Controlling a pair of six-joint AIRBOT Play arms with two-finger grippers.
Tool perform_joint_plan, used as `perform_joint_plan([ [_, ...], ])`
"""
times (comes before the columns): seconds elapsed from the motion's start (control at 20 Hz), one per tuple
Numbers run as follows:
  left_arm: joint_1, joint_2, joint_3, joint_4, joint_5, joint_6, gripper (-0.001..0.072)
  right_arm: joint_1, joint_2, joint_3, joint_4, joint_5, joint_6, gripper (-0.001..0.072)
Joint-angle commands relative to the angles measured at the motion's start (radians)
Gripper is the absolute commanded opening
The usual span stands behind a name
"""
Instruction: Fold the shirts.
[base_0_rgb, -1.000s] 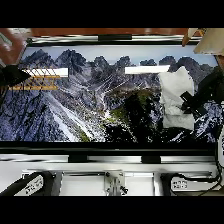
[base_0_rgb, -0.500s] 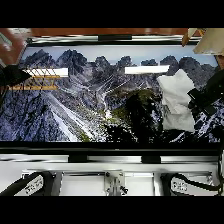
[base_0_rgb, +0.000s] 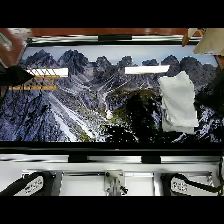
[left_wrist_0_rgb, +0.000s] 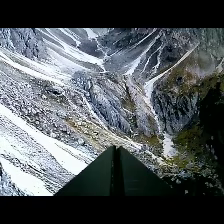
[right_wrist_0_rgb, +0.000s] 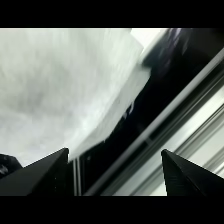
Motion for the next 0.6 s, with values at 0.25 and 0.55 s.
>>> perform_joint_plan([
  [0.25,-0.421,-0.328,0.257,0.662,-0.173,-0.290,0.0088,0.401,-0.061,0.330,-0.074,0.539,-0.229,0.0675],
  [0.55,-0.483,-0.526,0.420,0.661,-0.472,-0.336,0.0663,0.470,-0.229,0.330,0.328,0.164,-0.342,0.0675],
])
